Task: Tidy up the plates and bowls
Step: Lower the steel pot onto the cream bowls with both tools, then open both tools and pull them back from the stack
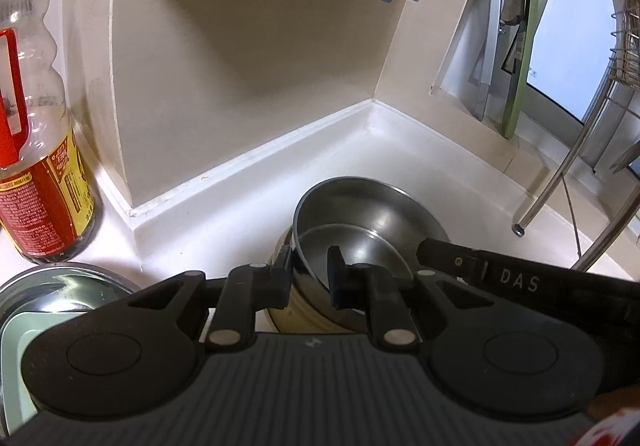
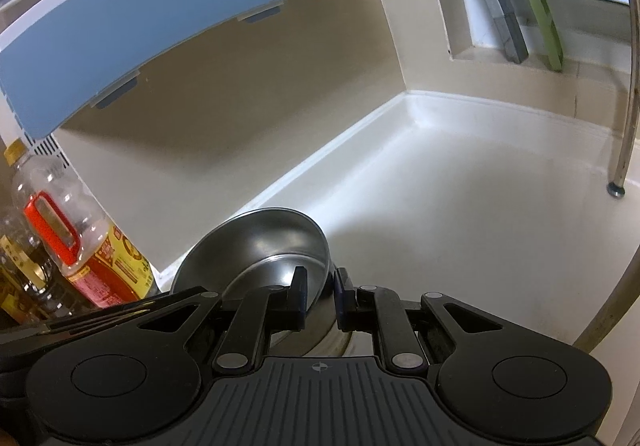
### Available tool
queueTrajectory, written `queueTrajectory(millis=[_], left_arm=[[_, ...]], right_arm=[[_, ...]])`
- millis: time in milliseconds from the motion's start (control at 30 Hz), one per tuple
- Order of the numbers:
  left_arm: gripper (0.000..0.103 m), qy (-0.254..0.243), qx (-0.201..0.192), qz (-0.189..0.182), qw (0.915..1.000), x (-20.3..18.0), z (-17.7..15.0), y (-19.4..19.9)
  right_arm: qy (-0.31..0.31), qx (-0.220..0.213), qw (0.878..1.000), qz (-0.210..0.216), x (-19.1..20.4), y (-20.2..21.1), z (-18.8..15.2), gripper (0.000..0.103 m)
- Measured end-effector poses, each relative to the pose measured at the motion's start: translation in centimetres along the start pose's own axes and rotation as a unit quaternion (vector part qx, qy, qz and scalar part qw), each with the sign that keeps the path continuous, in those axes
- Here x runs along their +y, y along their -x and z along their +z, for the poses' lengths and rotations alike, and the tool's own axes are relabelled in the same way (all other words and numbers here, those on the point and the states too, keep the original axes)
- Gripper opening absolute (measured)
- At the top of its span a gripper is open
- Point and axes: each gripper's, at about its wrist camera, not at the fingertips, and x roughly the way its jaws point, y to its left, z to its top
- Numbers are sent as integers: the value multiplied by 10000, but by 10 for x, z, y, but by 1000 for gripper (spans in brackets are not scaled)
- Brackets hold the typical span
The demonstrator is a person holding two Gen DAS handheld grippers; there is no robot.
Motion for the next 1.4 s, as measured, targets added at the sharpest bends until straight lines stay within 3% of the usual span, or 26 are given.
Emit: queueTrajectory(millis=[267, 433, 500, 833, 1400], left_arm=[[16, -14, -45, 32, 10000, -1, -3, 2], [19, -49, -113, 24, 9999, -4, -3, 11], [19, -58, -116, 20, 9999, -4, -6, 16], [26, -123, 37, -19, 9999, -6, -37, 59], [28, 71, 553, 343, 9979, -12, -133, 139]], right_arm=[[-103, 209, 9997, -25, -3, -9, -5, 17], [-108, 69, 9999, 34, -2, -1, -6, 46], [-93, -7, 9999, 71, 0, 5, -7, 49], [-189, 37, 9996, 227, -7, 46, -30, 59], [132, 505, 9982, 304, -15, 135, -122, 68]])
